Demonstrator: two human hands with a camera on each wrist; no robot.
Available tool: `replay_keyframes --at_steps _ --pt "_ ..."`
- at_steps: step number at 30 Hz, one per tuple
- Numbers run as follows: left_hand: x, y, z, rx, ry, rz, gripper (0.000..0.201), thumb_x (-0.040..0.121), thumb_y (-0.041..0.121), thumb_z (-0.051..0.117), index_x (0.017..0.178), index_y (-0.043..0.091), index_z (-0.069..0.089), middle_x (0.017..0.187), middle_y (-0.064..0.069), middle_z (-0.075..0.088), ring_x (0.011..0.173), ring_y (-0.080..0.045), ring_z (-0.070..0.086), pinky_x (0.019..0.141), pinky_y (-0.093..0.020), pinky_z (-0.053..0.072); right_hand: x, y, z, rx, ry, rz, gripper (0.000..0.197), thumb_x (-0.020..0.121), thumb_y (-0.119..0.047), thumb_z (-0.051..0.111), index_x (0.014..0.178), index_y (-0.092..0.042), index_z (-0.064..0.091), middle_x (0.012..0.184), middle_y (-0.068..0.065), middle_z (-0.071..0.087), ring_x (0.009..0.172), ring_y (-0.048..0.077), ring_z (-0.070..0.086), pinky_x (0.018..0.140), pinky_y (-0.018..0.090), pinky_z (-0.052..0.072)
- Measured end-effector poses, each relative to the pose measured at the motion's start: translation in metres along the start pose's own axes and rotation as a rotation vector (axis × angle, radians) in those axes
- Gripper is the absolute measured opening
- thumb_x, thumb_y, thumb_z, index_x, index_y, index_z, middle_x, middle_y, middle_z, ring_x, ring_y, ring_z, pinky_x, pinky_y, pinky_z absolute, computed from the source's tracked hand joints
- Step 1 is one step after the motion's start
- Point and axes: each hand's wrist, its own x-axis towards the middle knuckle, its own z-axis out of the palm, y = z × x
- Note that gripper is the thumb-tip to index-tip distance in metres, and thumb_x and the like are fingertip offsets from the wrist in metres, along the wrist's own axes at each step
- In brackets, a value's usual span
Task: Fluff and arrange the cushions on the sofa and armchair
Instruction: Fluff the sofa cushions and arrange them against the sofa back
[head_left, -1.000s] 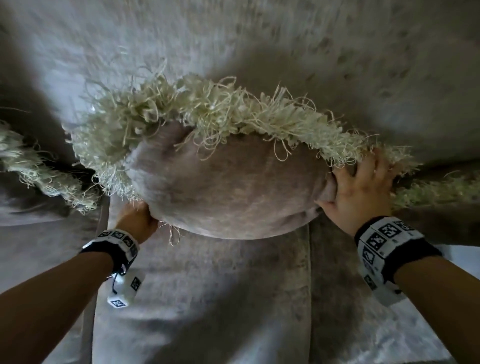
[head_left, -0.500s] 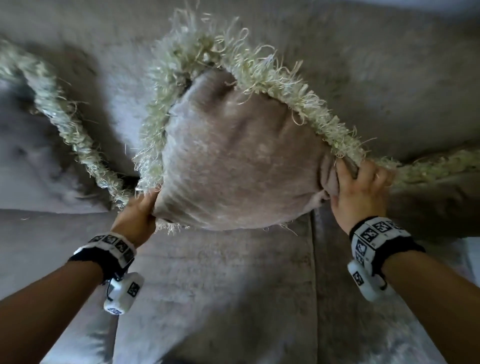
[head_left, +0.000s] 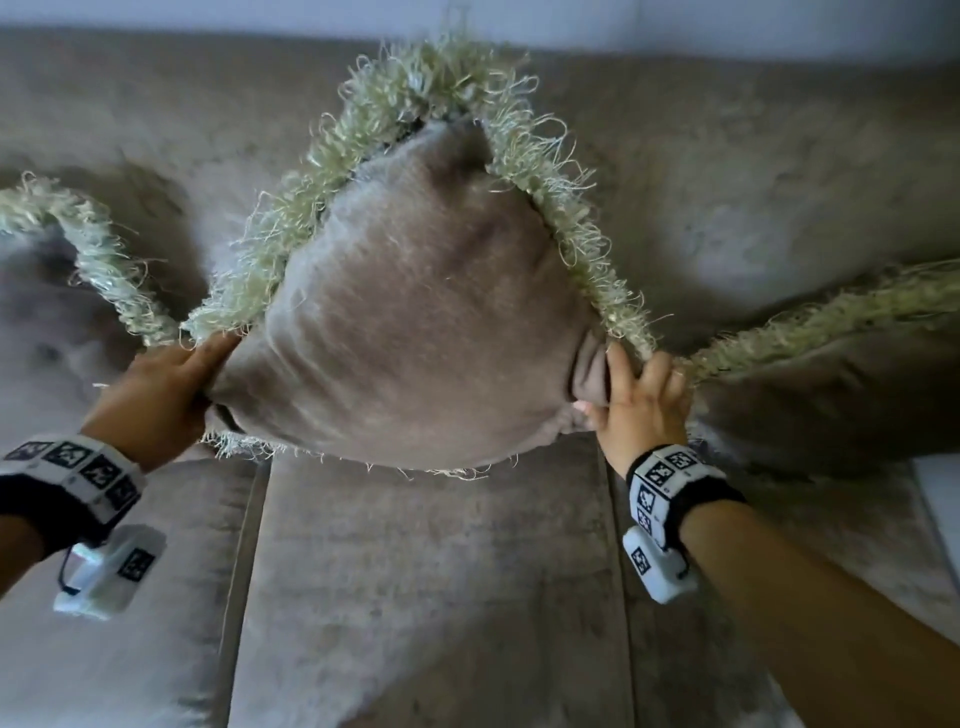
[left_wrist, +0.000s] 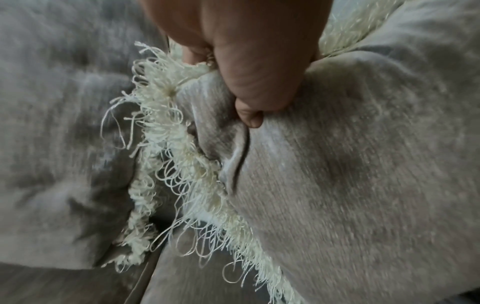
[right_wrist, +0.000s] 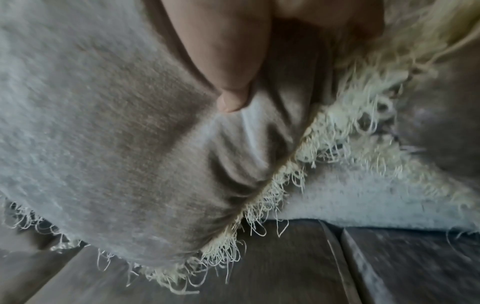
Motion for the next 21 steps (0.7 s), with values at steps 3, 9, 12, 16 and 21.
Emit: replay_keyframes --at_steps 3,9,12,16,21 --pt "0.015 -0.004 0.025 0.058 -0.053 -0.001 0.095 0.061 -0.002 0.072 0.14 0.028 0.029 0.085 -0.019 0.052 0.071 -0.04 0.052 0.06 -0.053 0.049 0.0 0.001 0.023 -0.022 -0.071 0.031 0.078 0.073 -0.023 0.077 0.132 -0.032 0.026 0.118 0.018 0.038 0.104 0.04 0.041 0.092 0.059 0.037" --pt "0.035 0.008 0.038 0.135 0.043 -0.11 0.081 0.061 0.001 0.076 0.133 0.021 0.044 0.101 -0.024 0.039 0.09 -0.049 0.045 0.066 -0.065 0.043 0.007 0.006 0.039 -0.103 -0.043 0.042 0.078 0.068 -0.02 0.08 0.135 -0.02 0.04 0.111 0.021 0.048 0.103 0.043 0.047 0.1 0.069 0.029" --pt "0.04 -0.001 0.041 0.184 0.052 -0.113 0.081 0.06 0.007 0.081 0.13 0.027 0.044 0.108 -0.027 0.039 0.096 -0.049 0.043 0.079 -0.069 0.039 0.011 0.012 0.035 -0.146 -0.052 0.023 0.081 0.071 -0.024 0.08 0.137 -0.023 0.034 0.112 0.019 0.047 0.104 0.042 0.048 0.102 0.069 0.028" --pt "0.05 -0.01 0.039 0.183 0.038 -0.134 0.083 0.062 0.014 0.083 0.13 0.033 0.04 0.112 -0.027 0.038 0.099 -0.046 0.04 0.088 -0.067 0.034 0.023 0.022 0.031 -0.209 -0.092 0.005 0.087 0.07 -0.029 0.081 0.141 -0.026 0.031 0.117 0.019 0.047 0.107 0.044 0.047 0.104 0.069 0.024" --pt "0.05 -0.01 0.043 0.131 0.064 -0.103 0.09 0.053 0.006 0.083 0.13 0.026 0.042 0.119 -0.03 0.037 0.102 -0.046 0.039 0.088 -0.067 0.034 0.029 0.026 0.027 -0.227 -0.066 -0.031 0.095 0.062 -0.026 0.085 0.139 -0.02 0.03 0.126 0.027 0.04 0.116 0.048 0.04 0.104 0.073 0.021"
